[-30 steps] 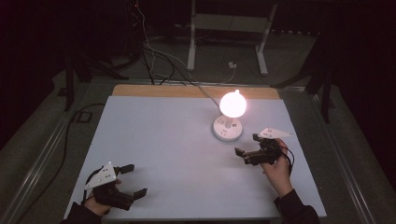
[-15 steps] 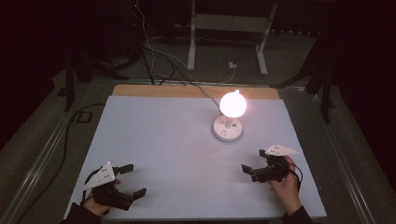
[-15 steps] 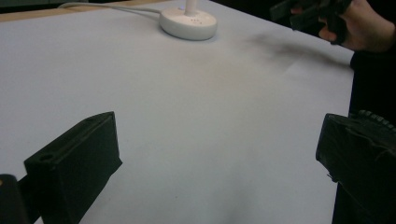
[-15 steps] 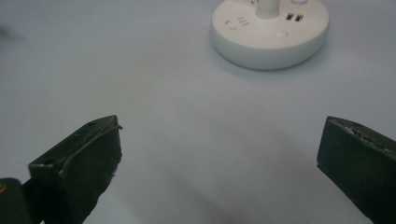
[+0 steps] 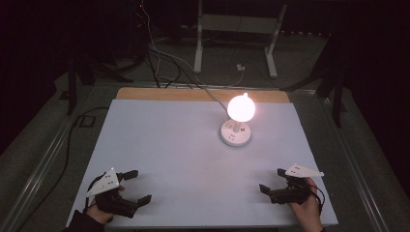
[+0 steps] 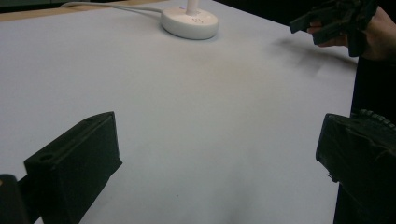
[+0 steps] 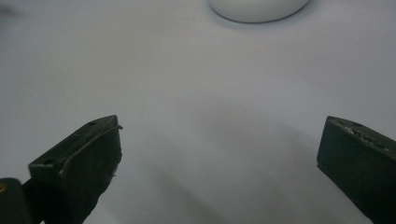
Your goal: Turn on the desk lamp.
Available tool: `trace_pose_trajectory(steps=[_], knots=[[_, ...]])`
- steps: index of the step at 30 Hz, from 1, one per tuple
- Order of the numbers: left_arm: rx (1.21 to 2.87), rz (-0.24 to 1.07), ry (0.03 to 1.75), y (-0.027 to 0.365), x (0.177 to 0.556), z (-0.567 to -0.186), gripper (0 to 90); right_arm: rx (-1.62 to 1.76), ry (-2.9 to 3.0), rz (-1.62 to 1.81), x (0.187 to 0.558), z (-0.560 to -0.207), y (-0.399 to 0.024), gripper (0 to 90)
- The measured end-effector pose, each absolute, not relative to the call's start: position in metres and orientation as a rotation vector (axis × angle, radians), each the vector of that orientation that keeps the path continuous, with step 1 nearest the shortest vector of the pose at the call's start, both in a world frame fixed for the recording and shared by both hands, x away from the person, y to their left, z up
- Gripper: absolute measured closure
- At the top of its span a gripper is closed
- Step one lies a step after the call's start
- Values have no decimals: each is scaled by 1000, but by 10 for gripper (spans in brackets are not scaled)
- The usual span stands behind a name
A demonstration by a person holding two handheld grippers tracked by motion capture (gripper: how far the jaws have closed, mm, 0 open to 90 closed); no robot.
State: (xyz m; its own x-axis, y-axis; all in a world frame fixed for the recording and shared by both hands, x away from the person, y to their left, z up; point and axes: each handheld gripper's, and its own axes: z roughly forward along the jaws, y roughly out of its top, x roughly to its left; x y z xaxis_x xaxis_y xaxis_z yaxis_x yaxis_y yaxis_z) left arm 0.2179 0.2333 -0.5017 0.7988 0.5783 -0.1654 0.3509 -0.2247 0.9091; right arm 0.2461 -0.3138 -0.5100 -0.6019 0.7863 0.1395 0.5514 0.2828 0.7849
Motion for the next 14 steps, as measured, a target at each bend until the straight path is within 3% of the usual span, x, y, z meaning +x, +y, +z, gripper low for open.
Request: trace_pose_trajectory(steps=[14], knots=[[1850, 250, 701, 232, 218, -502, 2, 1177, 2272, 1186, 248, -515, -315, 0]])
